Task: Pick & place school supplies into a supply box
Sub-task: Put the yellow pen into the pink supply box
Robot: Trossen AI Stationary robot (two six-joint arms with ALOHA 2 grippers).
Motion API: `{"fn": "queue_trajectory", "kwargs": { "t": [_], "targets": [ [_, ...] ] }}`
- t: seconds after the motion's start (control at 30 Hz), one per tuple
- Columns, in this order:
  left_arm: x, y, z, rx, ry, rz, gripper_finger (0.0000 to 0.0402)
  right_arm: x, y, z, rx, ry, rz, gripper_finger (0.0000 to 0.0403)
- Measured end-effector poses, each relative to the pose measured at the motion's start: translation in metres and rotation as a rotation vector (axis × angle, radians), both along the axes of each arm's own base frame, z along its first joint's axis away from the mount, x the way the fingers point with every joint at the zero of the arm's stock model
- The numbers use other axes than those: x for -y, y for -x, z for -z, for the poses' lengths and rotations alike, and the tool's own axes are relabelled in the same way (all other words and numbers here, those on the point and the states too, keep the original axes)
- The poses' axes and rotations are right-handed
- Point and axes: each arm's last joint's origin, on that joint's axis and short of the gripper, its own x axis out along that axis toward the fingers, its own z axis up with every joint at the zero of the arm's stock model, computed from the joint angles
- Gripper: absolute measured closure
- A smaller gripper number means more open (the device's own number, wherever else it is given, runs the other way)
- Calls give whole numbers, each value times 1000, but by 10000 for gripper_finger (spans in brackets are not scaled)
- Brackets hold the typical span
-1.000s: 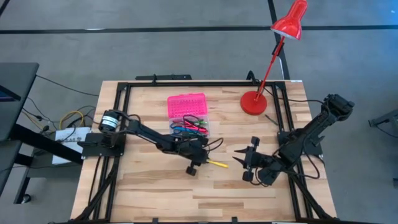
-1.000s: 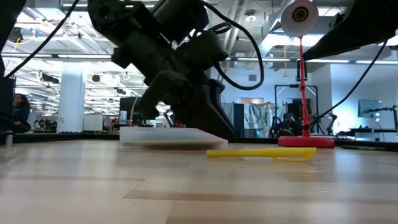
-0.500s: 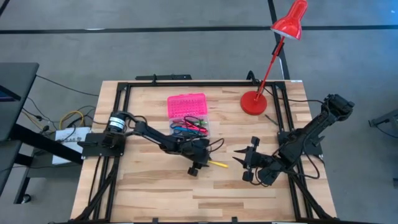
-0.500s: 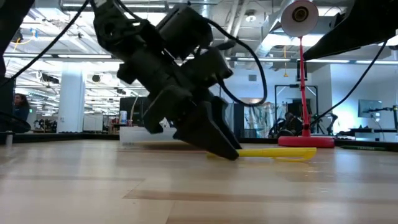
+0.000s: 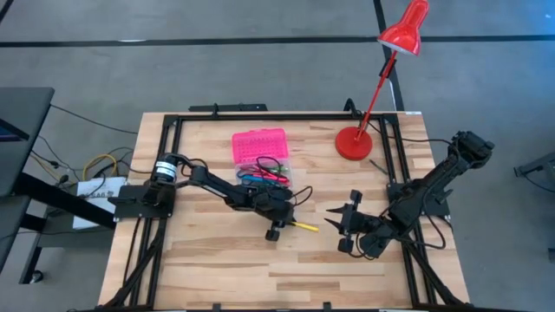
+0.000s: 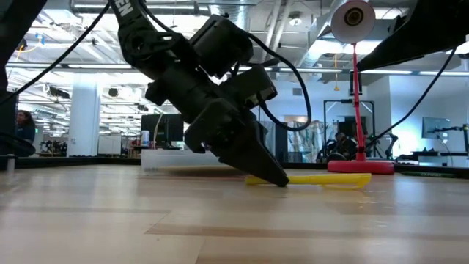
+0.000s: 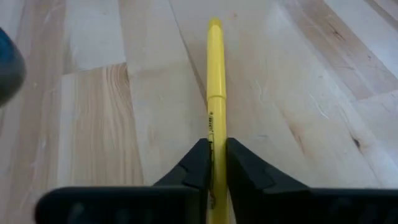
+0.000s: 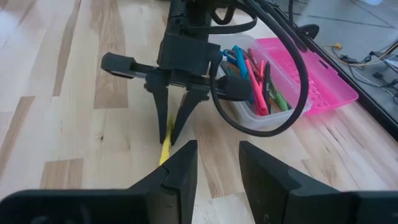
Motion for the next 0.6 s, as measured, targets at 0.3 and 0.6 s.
{"fn": "queue_trajectory", "kwargs": {
  "t": [0.3,0.6],
  "targets": [
    [0,0,0,0,-11,-40,367,0,0,0,0,0,0,291],
    [6,-1,-2,30,-23,-49,380,0,0,0,-1,1,0,291]
  ]
}}
